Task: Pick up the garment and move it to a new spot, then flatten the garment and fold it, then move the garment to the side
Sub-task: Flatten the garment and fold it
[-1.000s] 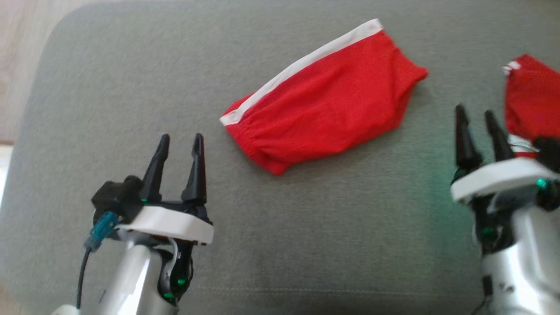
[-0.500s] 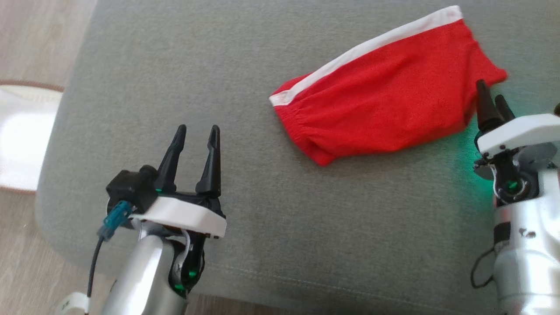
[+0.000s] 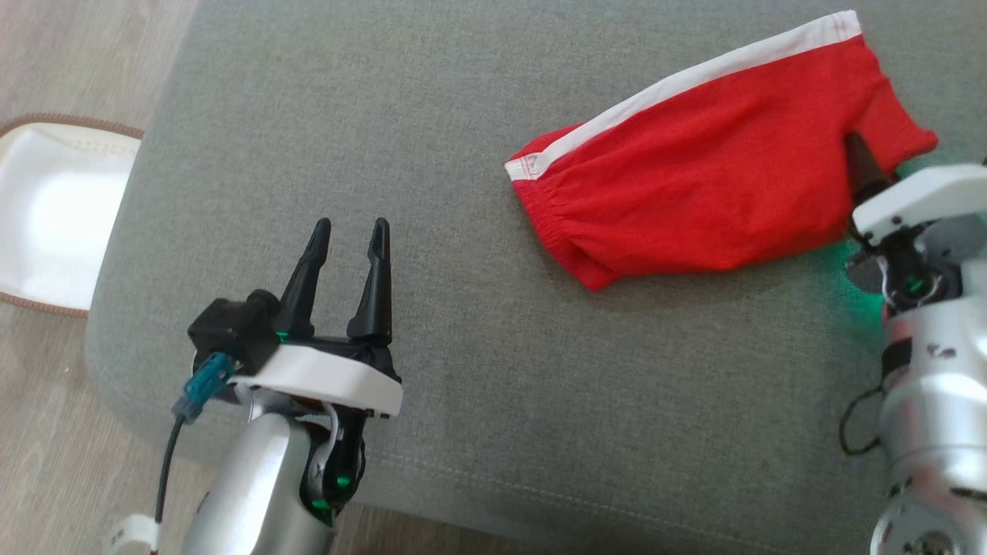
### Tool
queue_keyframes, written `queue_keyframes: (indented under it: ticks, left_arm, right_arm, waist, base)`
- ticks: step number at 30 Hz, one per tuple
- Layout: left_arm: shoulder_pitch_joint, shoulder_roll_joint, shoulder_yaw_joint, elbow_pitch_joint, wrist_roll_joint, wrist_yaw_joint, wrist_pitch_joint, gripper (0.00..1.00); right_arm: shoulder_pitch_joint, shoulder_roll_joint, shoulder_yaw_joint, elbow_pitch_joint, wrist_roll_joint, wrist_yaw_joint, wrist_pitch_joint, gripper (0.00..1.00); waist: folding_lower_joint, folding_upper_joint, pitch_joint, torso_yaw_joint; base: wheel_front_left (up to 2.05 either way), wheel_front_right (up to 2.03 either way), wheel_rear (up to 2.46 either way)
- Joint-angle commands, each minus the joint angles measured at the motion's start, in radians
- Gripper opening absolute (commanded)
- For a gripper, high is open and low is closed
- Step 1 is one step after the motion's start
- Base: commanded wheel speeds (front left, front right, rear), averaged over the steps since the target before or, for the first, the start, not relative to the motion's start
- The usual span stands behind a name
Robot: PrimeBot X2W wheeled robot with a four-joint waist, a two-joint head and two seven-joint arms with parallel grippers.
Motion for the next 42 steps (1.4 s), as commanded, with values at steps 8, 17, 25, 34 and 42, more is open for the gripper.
queue_keyframes:
  ticks: [8,17,25,34,42]
  left_arm:
    - [-0.054,0.008,0.018,-0.042,-0.014,0.006,-0.006,1.0]
    - [-0.059,0.008,0.017,-0.027,-0.018,0.011,-0.006,1.0]
    - [-0.039,0.008,0.031,-0.021,-0.009,0.008,-0.006,1.0]
    - [0.014,0.008,0.043,-0.012,0.006,0.003,-0.006,1.0]
    - [0.027,0.008,0.04,-0.007,0.01,-0.003,-0.006,1.0]
  right_arm:
    - [-0.119,0.02,-0.052,0.097,-0.087,0.007,0.028,1.0]
    - [-0.175,0.02,-0.096,0.153,-0.139,0.007,-0.023,0.0]
    - [-0.096,0.02,-0.052,0.114,0.008,0.007,-0.151,0.0]
    - [0.116,0.02,-0.058,0.023,0.1,0.007,-0.258,0.0]
    - [0.135,0.02,0.04,-0.004,0.152,0.007,-0.288,0.0]
  waist:
    - [0.0,0.0,0.042,0.021]
    - [0.0,0.0,0.027,0.018]
    - [0.0,0.0,-0.044,-0.045]
    - [0.0,0.0,-0.13,-0.133]
    - [0.0,0.0,-0.144,-0.147]
  base:
    - [0.0,0.0,0.0]
    - [0.0,0.0,0.0]
    - [0.0,0.0,0.0]
    - [0.0,0.0,0.0]
    - [0.0,0.0,0.0]
